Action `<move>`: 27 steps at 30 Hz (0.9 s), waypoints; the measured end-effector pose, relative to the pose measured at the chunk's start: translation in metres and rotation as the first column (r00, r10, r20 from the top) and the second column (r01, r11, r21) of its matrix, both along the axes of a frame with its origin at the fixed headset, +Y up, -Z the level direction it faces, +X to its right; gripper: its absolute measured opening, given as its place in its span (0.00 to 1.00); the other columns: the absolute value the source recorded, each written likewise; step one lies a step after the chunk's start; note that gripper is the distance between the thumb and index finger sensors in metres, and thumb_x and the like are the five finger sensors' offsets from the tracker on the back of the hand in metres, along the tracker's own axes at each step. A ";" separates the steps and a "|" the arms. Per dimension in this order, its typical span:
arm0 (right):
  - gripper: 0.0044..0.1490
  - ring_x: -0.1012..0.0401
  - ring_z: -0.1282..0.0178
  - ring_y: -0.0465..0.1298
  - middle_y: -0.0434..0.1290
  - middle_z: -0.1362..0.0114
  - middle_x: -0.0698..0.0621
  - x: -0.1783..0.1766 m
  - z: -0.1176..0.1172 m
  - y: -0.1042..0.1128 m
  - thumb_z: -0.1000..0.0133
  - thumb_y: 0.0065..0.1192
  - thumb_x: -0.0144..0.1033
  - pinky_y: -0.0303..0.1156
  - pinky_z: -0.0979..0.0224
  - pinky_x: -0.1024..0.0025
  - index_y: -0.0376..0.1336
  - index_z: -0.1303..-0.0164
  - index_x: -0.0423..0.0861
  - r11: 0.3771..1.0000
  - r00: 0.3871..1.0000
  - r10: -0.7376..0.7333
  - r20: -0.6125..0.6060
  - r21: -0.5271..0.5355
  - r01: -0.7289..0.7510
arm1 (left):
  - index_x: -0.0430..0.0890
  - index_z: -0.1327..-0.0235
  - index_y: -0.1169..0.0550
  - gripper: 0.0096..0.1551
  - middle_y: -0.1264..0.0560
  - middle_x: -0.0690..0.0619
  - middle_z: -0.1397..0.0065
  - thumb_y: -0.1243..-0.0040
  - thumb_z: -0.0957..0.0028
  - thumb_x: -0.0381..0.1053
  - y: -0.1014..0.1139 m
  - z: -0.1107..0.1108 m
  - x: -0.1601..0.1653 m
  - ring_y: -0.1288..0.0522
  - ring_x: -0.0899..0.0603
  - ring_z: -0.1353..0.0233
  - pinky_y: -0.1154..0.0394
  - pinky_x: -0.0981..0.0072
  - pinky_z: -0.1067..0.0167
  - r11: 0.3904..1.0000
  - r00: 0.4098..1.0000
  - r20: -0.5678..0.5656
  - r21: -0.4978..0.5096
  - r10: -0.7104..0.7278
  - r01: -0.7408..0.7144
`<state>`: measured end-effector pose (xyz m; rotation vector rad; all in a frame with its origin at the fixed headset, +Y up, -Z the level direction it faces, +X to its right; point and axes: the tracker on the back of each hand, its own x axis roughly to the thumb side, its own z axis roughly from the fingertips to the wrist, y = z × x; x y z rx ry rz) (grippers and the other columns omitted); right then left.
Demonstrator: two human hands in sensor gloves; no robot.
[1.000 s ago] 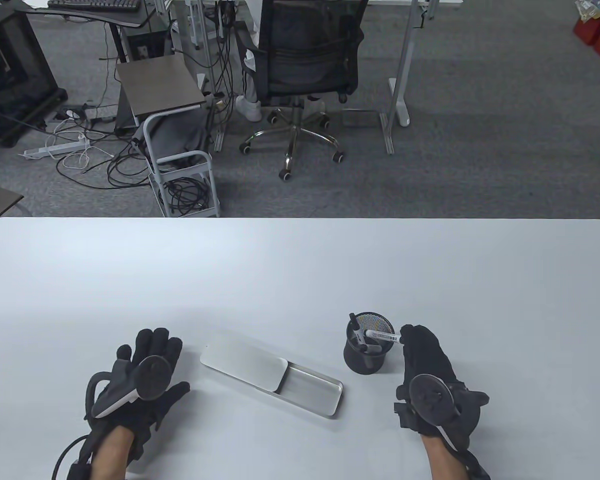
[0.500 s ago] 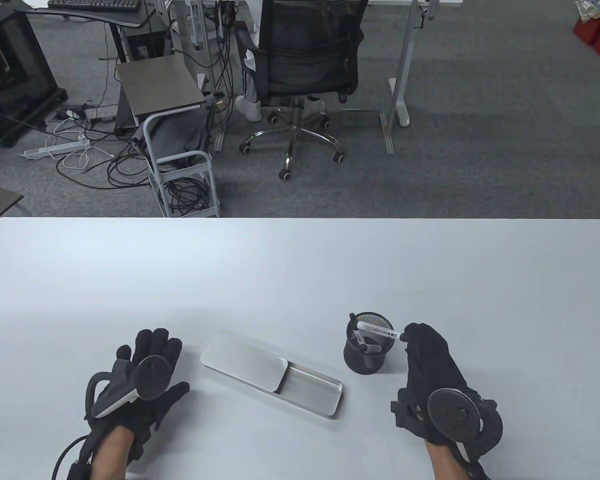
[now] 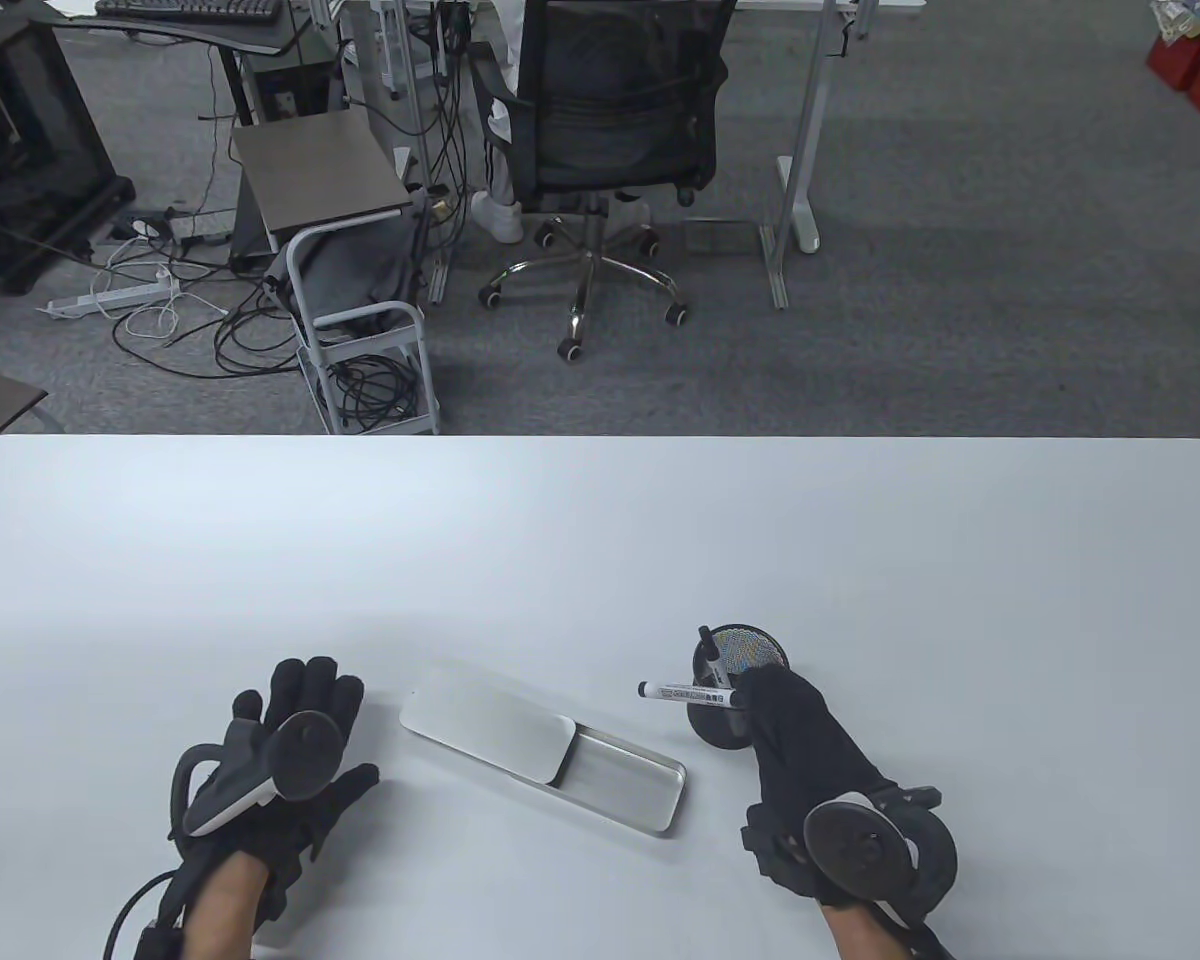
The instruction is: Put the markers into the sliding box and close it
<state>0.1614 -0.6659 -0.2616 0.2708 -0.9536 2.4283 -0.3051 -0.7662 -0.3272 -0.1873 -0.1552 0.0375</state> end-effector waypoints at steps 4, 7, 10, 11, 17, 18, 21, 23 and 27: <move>0.22 0.65 0.52 0.88 0.82 0.36 0.46 -0.010 -0.003 -0.006 0.50 0.69 0.36 0.86 0.43 0.64 0.74 0.45 0.54 0.998 0.998 0.050 -0.039 -0.033 -0.052 | 0.55 0.21 0.58 0.54 0.68 0.56 0.16 0.48 0.51 0.70 0.000 0.000 0.000 0.74 0.42 0.20 0.69 0.38 0.30 1.000 1.000 0.000 0.001 0.001 -0.001; 0.22 0.65 0.52 0.88 0.82 0.36 0.46 -0.017 -0.006 -0.011 0.50 0.69 0.36 0.86 0.43 0.64 0.74 0.45 0.54 0.995 0.995 0.081 -0.065 -0.058 -0.085 | 0.55 0.21 0.59 0.54 0.69 0.56 0.16 0.48 0.51 0.70 0.000 0.000 0.000 0.74 0.42 0.20 0.69 0.38 0.30 1.000 1.000 0.000 0.001 0.001 -0.001; 0.22 0.65 0.52 0.88 0.82 0.36 0.46 -0.024 -0.008 -0.016 0.50 0.69 0.36 0.86 0.43 0.64 0.74 0.45 0.53 0.989 0.989 0.119 -0.086 -0.082 -0.126 | 0.56 0.21 0.59 0.54 0.69 0.56 0.17 0.48 0.51 0.70 0.000 0.000 0.000 0.74 0.42 0.20 0.69 0.38 0.30 1.000 1.000 0.000 0.002 0.000 0.000; 0.22 0.65 0.52 0.88 0.82 0.36 0.46 -0.026 -0.009 -0.017 0.50 0.69 0.35 0.86 0.43 0.63 0.74 0.45 0.53 0.987 0.987 0.130 -0.092 -0.086 -0.138 | 0.56 0.21 0.59 0.54 0.69 0.56 0.17 0.48 0.51 0.70 0.000 0.000 0.000 0.74 0.42 0.20 0.69 0.38 0.30 1.000 1.000 0.000 0.002 0.000 0.000; 0.22 0.65 0.52 0.88 0.82 0.36 0.46 -0.041 -0.012 -0.026 0.50 0.69 0.36 0.86 0.44 0.64 0.74 0.45 0.53 0.969 0.970 0.205 -0.128 -0.111 -0.220 | 0.56 0.21 0.59 0.54 0.69 0.56 0.17 0.48 0.51 0.70 0.000 0.000 0.000 0.74 0.42 0.20 0.69 0.38 0.30 1.000 1.000 -0.001 0.000 0.001 -0.001; 0.22 0.65 0.52 0.88 0.82 0.36 0.46 -0.043 -0.012 -0.028 0.50 0.69 0.35 0.86 0.44 0.64 0.74 0.45 0.53 0.967 0.969 0.211 -0.133 -0.114 -0.226 | 0.56 0.21 0.59 0.54 0.69 0.56 0.17 0.48 0.51 0.70 0.000 0.000 0.000 0.74 0.42 0.20 0.69 0.38 0.30 1.000 1.000 -0.001 0.000 0.001 -0.001; 0.22 0.65 0.53 0.88 0.82 0.36 0.46 -0.050 -0.013 -0.031 0.50 0.69 0.36 0.86 0.44 0.64 0.74 0.45 0.53 0.960 0.961 0.236 -0.146 -0.118 -0.254 | 0.56 0.21 0.59 0.54 0.69 0.56 0.17 0.48 0.51 0.70 0.001 0.000 0.000 0.74 0.42 0.20 0.69 0.38 0.30 1.000 1.000 -0.002 0.002 0.001 -0.001; 0.22 0.65 0.52 0.88 0.82 0.36 0.46 -0.053 -0.014 -0.033 0.50 0.69 0.36 0.86 0.44 0.64 0.74 0.45 0.53 0.956 0.956 0.247 -0.156 -0.122 -0.267 | 0.56 0.21 0.59 0.54 0.69 0.56 0.17 0.48 0.51 0.70 0.001 0.000 0.000 0.74 0.42 0.20 0.69 0.38 0.30 1.000 1.000 -0.004 0.001 0.003 -0.003; 0.22 0.64 0.53 0.89 0.82 0.36 0.46 -0.061 -0.015 -0.038 0.50 0.69 0.36 0.86 0.44 0.64 0.74 0.45 0.53 0.944 0.945 0.281 -0.166 -0.129 -0.303 | 0.56 0.21 0.59 0.54 0.69 0.56 0.16 0.48 0.51 0.70 0.001 0.001 0.000 0.74 0.43 0.20 0.69 0.38 0.30 1.000 1.000 -0.001 0.005 0.010 -0.010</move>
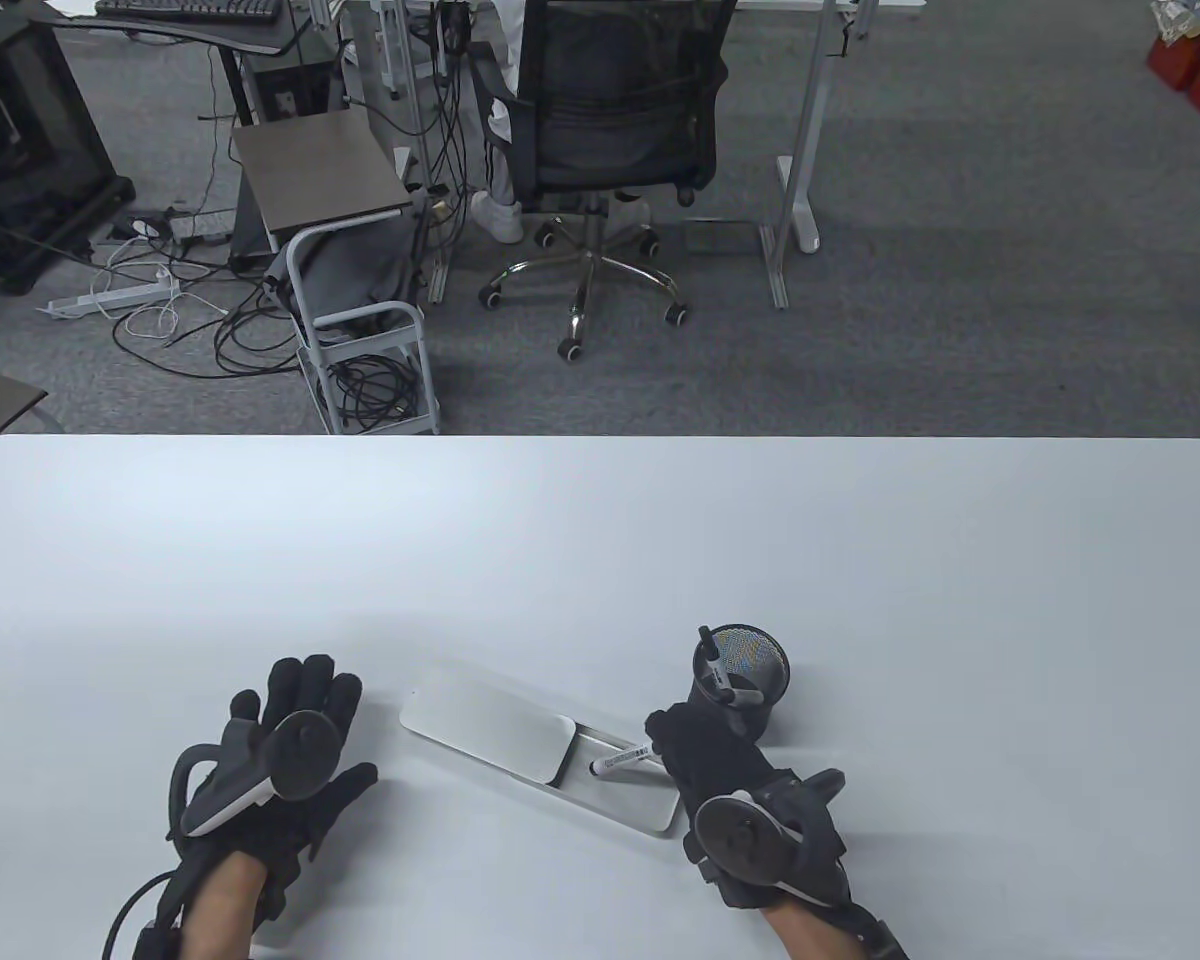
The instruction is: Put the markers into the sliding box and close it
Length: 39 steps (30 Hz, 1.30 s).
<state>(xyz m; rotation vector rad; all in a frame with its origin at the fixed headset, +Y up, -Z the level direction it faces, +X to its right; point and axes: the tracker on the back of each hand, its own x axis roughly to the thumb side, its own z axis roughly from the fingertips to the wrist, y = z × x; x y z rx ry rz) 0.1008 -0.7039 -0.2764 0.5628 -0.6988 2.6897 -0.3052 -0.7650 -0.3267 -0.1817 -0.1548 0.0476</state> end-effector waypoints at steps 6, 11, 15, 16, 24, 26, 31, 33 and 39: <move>0.22 0.65 0.53 0.89 0.82 0.37 0.45 -0.005 -0.002 -0.004 0.50 0.69 0.36 0.87 0.45 0.64 0.75 0.45 0.52 0.999 0.999 0.038 0.007 -0.019 -0.038 | 0.56 0.21 0.59 0.54 0.69 0.56 0.16 0.48 0.51 0.70 0.001 0.000 0.000 0.74 0.43 0.20 0.69 0.38 0.30 1.000 1.000 0.002 0.009 -0.002 0.002; 0.22 0.65 0.55 0.90 0.84 0.39 0.45 -0.008 -0.003 -0.006 0.51 0.70 0.37 0.88 0.47 0.64 0.75 0.46 0.52 0.995 0.995 0.102 0.020 -0.024 -0.101 | 0.56 0.21 0.58 0.53 0.68 0.56 0.16 0.48 0.51 0.70 0.001 0.000 0.000 0.73 0.42 0.19 0.69 0.38 0.30 1.000 1.000 -0.003 0.004 0.003 -0.003; 0.23 0.66 0.57 0.91 0.85 0.41 0.45 -0.012 -0.004 -0.009 0.52 0.71 0.38 0.89 0.50 0.65 0.75 0.46 0.51 0.989 0.989 0.146 0.021 -0.034 -0.145 | 0.56 0.21 0.58 0.53 0.68 0.56 0.16 0.48 0.51 0.70 0.002 0.001 -0.001 0.73 0.42 0.19 0.69 0.38 0.30 1.000 1.000 -0.001 0.007 0.002 -0.002; 0.23 0.66 0.58 0.91 0.85 0.41 0.44 -0.012 -0.004 -0.009 0.52 0.71 0.38 0.89 0.50 0.65 0.75 0.46 0.51 0.988 0.989 0.149 0.021 -0.036 -0.148 | 0.56 0.21 0.58 0.53 0.69 0.56 0.16 0.48 0.51 0.70 0.002 0.001 -0.001 0.73 0.42 0.19 0.69 0.38 0.30 1.000 1.000 -0.002 0.008 0.002 -0.002; 0.23 0.66 0.61 0.92 0.87 0.44 0.43 -0.016 -0.008 -0.017 0.53 0.72 0.38 0.90 0.53 0.65 0.75 0.47 0.48 0.982 0.985 0.170 0.018 -0.088 -0.167 | 0.55 0.21 0.58 0.53 0.68 0.55 0.16 0.48 0.51 0.70 0.002 0.001 -0.002 0.73 0.42 0.19 0.69 0.38 0.30 1.000 1.000 -0.005 0.009 0.006 -0.006; 0.23 0.66 0.61 0.92 0.87 0.44 0.43 -0.017 -0.009 -0.019 0.53 0.72 0.38 0.90 0.53 0.65 0.76 0.47 0.48 0.979 0.984 0.177 0.016 -0.102 -0.175 | 0.55 0.20 0.57 0.53 0.68 0.56 0.16 0.48 0.51 0.70 0.002 0.001 -0.002 0.73 0.42 0.19 0.69 0.38 0.30 1.000 1.000 -0.005 0.010 0.007 -0.007; 0.23 0.65 0.62 0.92 0.87 0.45 0.43 -0.020 -0.010 -0.023 0.53 0.72 0.38 0.90 0.53 0.65 0.76 0.48 0.47 0.975 0.981 0.192 0.011 -0.119 -0.190 | 0.55 0.20 0.57 0.53 0.68 0.56 0.16 0.48 0.51 0.70 0.003 0.001 -0.002 0.73 0.42 0.20 0.69 0.38 0.30 1.000 1.000 -0.006 0.013 0.011 -0.011; 0.24 0.65 0.62 0.92 0.87 0.45 0.43 -0.020 -0.011 -0.024 0.53 0.72 0.38 0.90 0.53 0.65 0.76 0.47 0.47 0.974 0.981 0.194 0.010 -0.123 -0.191 | 0.55 0.20 0.57 0.53 0.68 0.55 0.16 0.48 0.51 0.70 0.003 0.001 -0.002 0.73 0.42 0.20 0.69 0.38 0.30 1.000 1.000 -0.006 0.015 0.011 -0.011; 0.24 0.64 0.62 0.92 0.87 0.45 0.43 -0.021 -0.011 -0.026 0.53 0.72 0.38 0.90 0.53 0.65 0.76 0.47 0.47 0.969 0.978 0.207 0.006 -0.136 -0.204 | 0.55 0.20 0.57 0.53 0.68 0.55 0.16 0.48 0.51 0.70 0.003 0.002 -0.003 0.73 0.42 0.20 0.69 0.38 0.30 1.000 1.000 -0.007 0.014 0.010 -0.010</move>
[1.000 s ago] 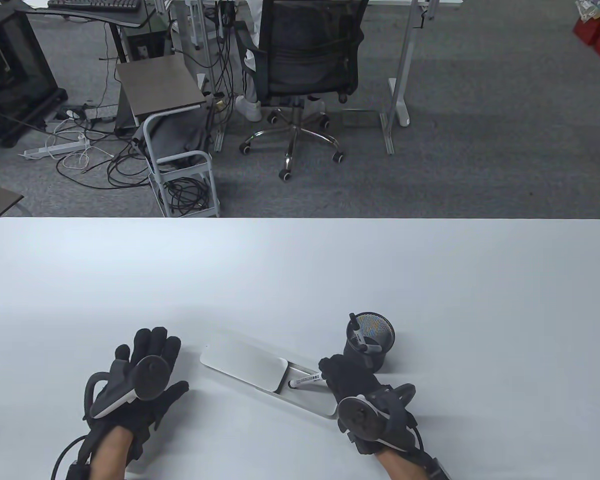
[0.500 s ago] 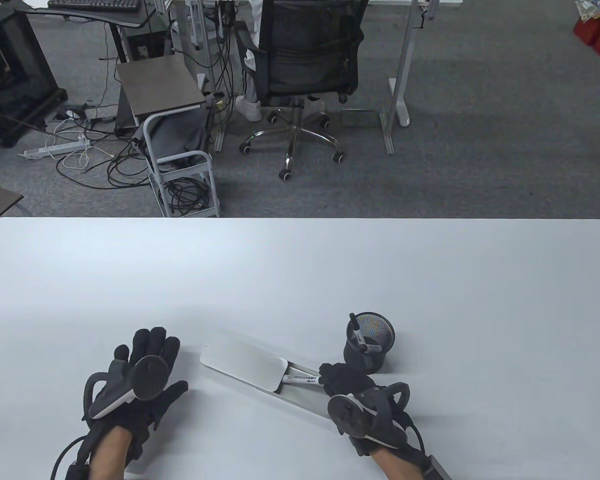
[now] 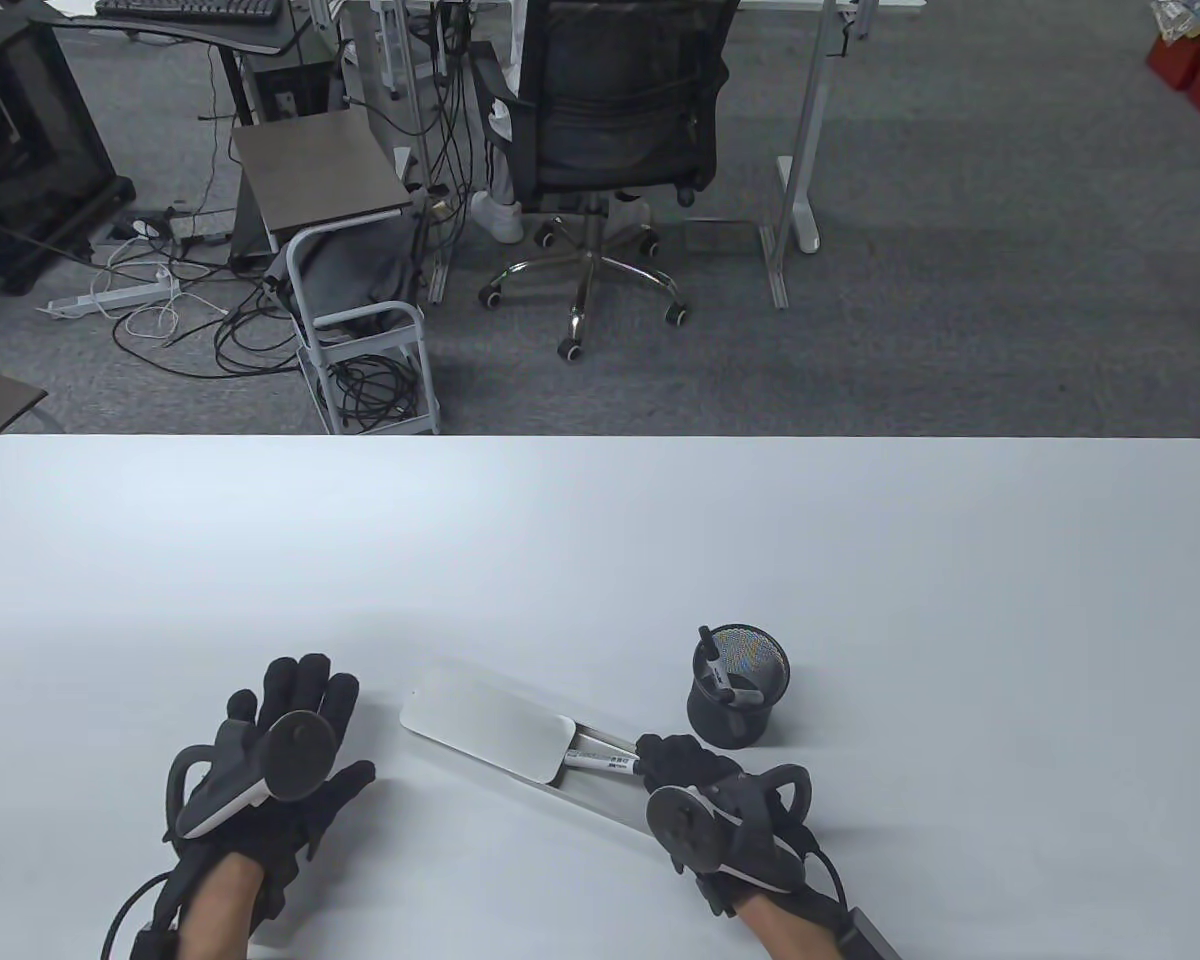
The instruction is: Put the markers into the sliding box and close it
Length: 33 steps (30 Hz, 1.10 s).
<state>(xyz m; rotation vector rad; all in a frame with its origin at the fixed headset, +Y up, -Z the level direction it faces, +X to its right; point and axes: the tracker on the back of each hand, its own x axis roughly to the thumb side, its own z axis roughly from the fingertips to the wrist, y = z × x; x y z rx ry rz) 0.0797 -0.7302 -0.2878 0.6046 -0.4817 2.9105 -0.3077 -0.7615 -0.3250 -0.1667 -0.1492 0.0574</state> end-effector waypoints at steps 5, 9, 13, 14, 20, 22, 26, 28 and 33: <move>0.24 0.63 0.62 0.93 0.87 0.45 0.43 -0.002 -0.001 -0.003 0.53 0.72 0.38 0.90 0.52 0.65 0.76 0.47 0.47 1.000 1.000 0.012 -0.004 -0.013 -0.012 | 0.55 0.20 0.57 0.53 0.68 0.55 0.16 0.48 0.51 0.70 0.001 0.000 0.000 0.73 0.42 0.20 0.69 0.38 0.30 1.000 1.000 -0.001 0.001 0.000 0.000; 0.24 0.62 0.62 0.93 0.87 0.45 0.44 -0.004 -0.002 -0.004 0.53 0.72 0.37 0.90 0.52 0.65 0.76 0.47 0.47 1.000 1.000 0.020 -0.005 -0.021 -0.020 | 0.55 0.20 0.57 0.53 0.68 0.55 0.16 0.48 0.51 0.70 0.001 0.000 -0.001 0.73 0.42 0.20 0.69 0.38 0.30 1.000 1.000 -0.001 0.005 -0.002 0.002; 0.23 0.61 0.63 0.94 0.87 0.45 0.45 -0.006 -0.002 -0.005 0.53 0.72 0.38 0.90 0.52 0.65 0.76 0.48 0.47 0.999 1.000 0.028 -0.010 -0.027 -0.028 | 0.55 0.20 0.57 0.53 0.68 0.55 0.16 0.48 0.51 0.70 0.002 0.001 -0.001 0.74 0.42 0.20 0.69 0.38 0.30 1.000 1.000 -0.002 0.007 0.000 0.000; 0.23 0.60 0.64 0.94 0.87 0.45 0.45 -0.006 -0.002 -0.005 0.53 0.72 0.37 0.90 0.52 0.65 0.76 0.48 0.47 0.999 1.000 0.029 -0.012 -0.031 -0.029 | 0.55 0.20 0.57 0.53 0.68 0.55 0.16 0.48 0.51 0.70 0.002 0.001 -0.001 0.74 0.42 0.20 0.69 0.38 0.30 1.000 1.000 -0.002 0.007 0.000 0.000; 0.23 0.58 0.66 0.96 0.87 0.45 0.46 -0.008 -0.002 -0.005 0.53 0.73 0.37 0.89 0.52 0.65 0.76 0.48 0.47 0.999 0.999 0.033 -0.016 -0.040 -0.033 | 0.55 0.21 0.58 0.53 0.69 0.55 0.16 0.48 0.51 0.70 0.002 0.001 -0.002 0.74 0.42 0.20 0.69 0.38 0.30 1.000 1.000 -0.003 0.013 0.002 -0.002; 0.23 0.58 0.67 0.96 0.87 0.45 0.47 -0.009 -0.002 -0.005 0.53 0.73 0.37 0.89 0.52 0.65 0.76 0.48 0.47 0.999 0.999 0.034 -0.015 -0.041 -0.035 | 0.55 0.21 0.58 0.53 0.69 0.55 0.16 0.48 0.51 0.70 0.002 0.001 -0.002 0.74 0.42 0.20 0.69 0.38 0.30 1.000 1.000 -0.003 0.013 0.002 -0.002; 0.23 0.58 0.68 0.97 0.87 0.45 0.47 -0.010 -0.003 -0.006 0.53 0.73 0.37 0.89 0.51 0.66 0.76 0.48 0.48 0.998 0.999 0.035 -0.017 -0.048 -0.036 | 0.56 0.21 0.59 0.53 0.69 0.55 0.16 0.48 0.51 0.70 0.003 0.001 -0.001 0.74 0.42 0.20 0.69 0.38 0.30 1.000 1.000 -0.002 0.018 0.006 -0.006; 0.23 0.58 0.69 0.97 0.88 0.46 0.48 -0.011 -0.003 -0.006 0.53 0.73 0.37 0.89 0.51 0.66 0.76 0.48 0.48 0.998 0.999 0.040 -0.019 -0.050 -0.040 | 0.56 0.21 0.59 0.53 0.69 0.55 0.16 0.48 0.51 0.70 0.003 0.001 -0.001 0.74 0.42 0.20 0.69 0.38 0.30 1.000 1.000 -0.001 0.017 0.003 -0.003; 0.23 0.58 0.72 0.99 0.88 0.46 0.50 -0.016 -0.002 -0.007 0.53 0.73 0.37 0.89 0.51 0.65 0.77 0.49 0.48 0.996 0.996 0.077 -0.032 -0.046 -0.079 | 0.56 0.21 0.59 0.53 0.69 0.55 0.16 0.48 0.50 0.70 0.003 0.002 -0.001 0.74 0.42 0.20 0.69 0.38 0.30 1.000 1.000 -0.001 0.017 0.003 -0.003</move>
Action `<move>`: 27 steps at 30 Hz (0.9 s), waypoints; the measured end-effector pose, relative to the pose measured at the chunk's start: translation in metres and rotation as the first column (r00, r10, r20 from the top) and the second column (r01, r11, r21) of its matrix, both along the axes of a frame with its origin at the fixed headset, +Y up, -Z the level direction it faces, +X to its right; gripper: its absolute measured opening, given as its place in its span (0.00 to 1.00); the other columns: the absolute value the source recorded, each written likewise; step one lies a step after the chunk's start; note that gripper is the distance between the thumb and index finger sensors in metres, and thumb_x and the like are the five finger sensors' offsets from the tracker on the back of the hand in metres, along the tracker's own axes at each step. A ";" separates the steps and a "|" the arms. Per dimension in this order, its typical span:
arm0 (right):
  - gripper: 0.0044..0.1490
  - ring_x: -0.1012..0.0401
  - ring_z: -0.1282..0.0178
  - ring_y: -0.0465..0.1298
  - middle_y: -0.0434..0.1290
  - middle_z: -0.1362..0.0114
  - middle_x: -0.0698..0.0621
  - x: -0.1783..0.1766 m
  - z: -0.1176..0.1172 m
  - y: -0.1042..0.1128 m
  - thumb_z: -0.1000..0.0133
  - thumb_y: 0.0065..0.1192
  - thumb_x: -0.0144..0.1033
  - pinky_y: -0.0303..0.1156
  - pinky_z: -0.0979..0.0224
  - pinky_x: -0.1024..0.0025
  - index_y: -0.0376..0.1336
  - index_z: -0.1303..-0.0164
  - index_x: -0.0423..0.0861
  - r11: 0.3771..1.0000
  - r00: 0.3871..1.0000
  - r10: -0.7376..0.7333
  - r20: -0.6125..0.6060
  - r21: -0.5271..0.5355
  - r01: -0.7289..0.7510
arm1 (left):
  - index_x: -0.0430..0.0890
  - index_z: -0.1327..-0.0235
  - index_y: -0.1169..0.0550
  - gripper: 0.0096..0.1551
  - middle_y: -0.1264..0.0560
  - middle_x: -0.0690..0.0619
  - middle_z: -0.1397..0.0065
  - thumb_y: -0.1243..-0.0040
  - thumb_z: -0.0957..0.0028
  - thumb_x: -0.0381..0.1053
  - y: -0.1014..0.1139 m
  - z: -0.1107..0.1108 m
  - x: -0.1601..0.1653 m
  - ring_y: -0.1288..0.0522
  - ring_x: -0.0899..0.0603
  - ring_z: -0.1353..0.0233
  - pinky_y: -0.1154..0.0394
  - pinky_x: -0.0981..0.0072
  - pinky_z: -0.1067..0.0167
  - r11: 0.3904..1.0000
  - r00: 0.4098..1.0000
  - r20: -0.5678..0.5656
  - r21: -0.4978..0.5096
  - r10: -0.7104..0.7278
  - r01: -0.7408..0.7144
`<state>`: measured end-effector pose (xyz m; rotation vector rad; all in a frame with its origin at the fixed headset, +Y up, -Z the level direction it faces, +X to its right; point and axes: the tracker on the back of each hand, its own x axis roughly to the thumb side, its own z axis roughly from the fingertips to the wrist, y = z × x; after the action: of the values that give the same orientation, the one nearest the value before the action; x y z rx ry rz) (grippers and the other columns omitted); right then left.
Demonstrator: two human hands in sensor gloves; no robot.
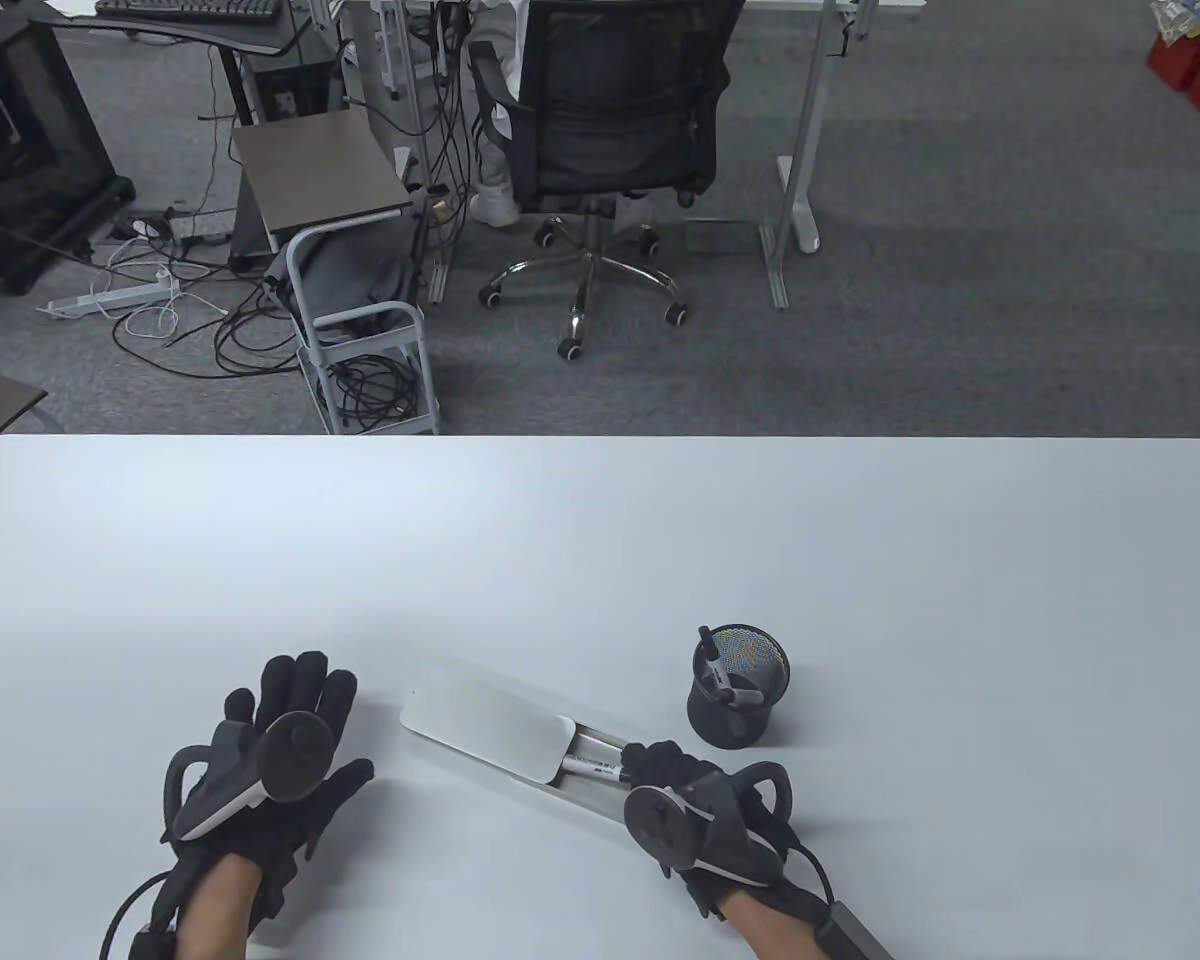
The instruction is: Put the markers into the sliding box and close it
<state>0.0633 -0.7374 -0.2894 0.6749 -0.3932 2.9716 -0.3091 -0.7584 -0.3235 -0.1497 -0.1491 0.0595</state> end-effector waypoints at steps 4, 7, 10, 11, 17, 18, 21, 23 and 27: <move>0.22 0.60 0.74 1.00 0.88 0.46 0.52 -0.004 0.001 -0.001 0.54 0.73 0.37 0.88 0.50 0.66 0.77 0.49 0.49 0.999 0.999 0.037 -0.011 0.010 -0.037 | 0.56 0.21 0.58 0.53 0.69 0.55 0.16 0.48 0.51 0.70 0.000 0.000 0.000 0.74 0.42 0.20 0.69 0.38 0.30 1.000 1.000 0.002 0.000 -0.002 0.002; 0.22 0.61 0.73 1.00 0.88 0.46 0.52 -0.007 0.002 -0.001 0.54 0.74 0.37 0.88 0.50 0.66 0.78 0.49 0.50 0.998 0.998 0.059 -0.014 0.018 -0.059 | 0.56 0.21 0.58 0.53 0.69 0.55 0.16 0.48 0.51 0.70 0.000 0.000 0.001 0.74 0.42 0.20 0.69 0.38 0.30 1.000 1.000 0.002 -0.001 -0.002 0.002; 0.22 0.62 0.73 1.00 0.88 0.46 0.53 -0.008 0.002 -0.001 0.54 0.74 0.37 0.88 0.50 0.66 0.78 0.50 0.50 0.997 0.997 0.073 -0.017 0.022 -0.072 | 0.56 0.21 0.58 0.53 0.69 0.55 0.16 0.48 0.51 0.70 0.000 0.000 0.001 0.74 0.42 0.20 0.69 0.38 0.30 1.000 1.000 0.002 -0.001 -0.002 0.002; 0.22 0.62 0.73 1.00 0.88 0.46 0.53 -0.009 0.002 -0.001 0.54 0.74 0.37 0.88 0.50 0.66 0.78 0.50 0.50 0.997 0.997 0.078 -0.019 0.024 -0.078 | 0.56 0.21 0.58 0.53 0.69 0.55 0.16 0.48 0.50 0.70 0.000 0.000 0.001 0.74 0.42 0.20 0.69 0.38 0.30 1.000 1.000 0.002 0.000 -0.002 0.002; 0.22 0.63 0.68 0.98 0.87 0.45 0.52 -0.008 0.003 0.000 0.53 0.73 0.37 0.88 0.50 0.66 0.78 0.49 0.51 0.996 0.997 0.080 -0.024 0.033 -0.079 | 0.56 0.21 0.58 0.53 0.69 0.55 0.16 0.48 0.51 0.70 0.001 0.000 0.001 0.74 0.42 0.20 0.69 0.38 0.30 1.000 1.000 0.002 0.000 -0.002 0.002; 0.22 0.64 0.66 0.97 0.87 0.44 0.51 -0.008 0.004 0.002 0.53 0.73 0.37 0.88 0.50 0.66 0.77 0.49 0.52 0.996 0.997 0.076 -0.023 0.038 -0.075 | 0.56 0.21 0.58 0.53 0.69 0.55 0.16 0.48 0.51 0.70 0.001 0.000 0.001 0.74 0.42 0.20 0.69 0.38 0.30 1.000 1.000 0.002 0.000 -0.002 0.002; 0.22 0.64 0.61 0.94 0.86 0.42 0.49 -0.005 0.006 0.007 0.53 0.73 0.37 0.88 0.50 0.66 0.76 0.48 0.52 0.997 0.999 0.050 -0.019 0.060 -0.049 | 0.56 0.21 0.58 0.53 0.69 0.55 0.16 0.48 0.51 0.70 0.001 0.000 0.001 0.74 0.42 0.20 0.69 0.38 0.30 1.000 1.000 0.002 0.000 -0.002 0.002; 0.23 0.65 0.59 0.92 0.85 0.42 0.48 -0.002 0.008 0.013 0.53 0.72 0.37 0.88 0.50 0.66 0.75 0.47 0.52 0.996 0.999 0.028 -0.017 0.087 -0.027 | 0.56 0.21 0.58 0.53 0.69 0.55 0.16 0.48 0.51 0.70 0.001 0.001 0.001 0.74 0.42 0.20 0.69 0.38 0.30 1.000 1.000 0.002 -0.001 -0.002 0.002; 0.24 0.65 0.57 0.90 0.84 0.40 0.47 0.006 0.012 0.024 0.53 0.73 0.40 0.87 0.50 0.66 0.74 0.45 0.53 0.989 1.000 -0.011 -0.004 0.144 0.011 | 0.55 0.21 0.58 0.53 0.69 0.55 0.16 0.48 0.50 0.70 0.001 0.001 0.001 0.74 0.42 0.20 0.69 0.38 0.30 1.000 1.000 0.000 0.000 -0.002 0.002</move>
<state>0.0688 -0.7134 -0.2777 0.6873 -0.6145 2.9529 -0.3080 -0.7573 -0.3227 -0.1502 -0.1493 0.0578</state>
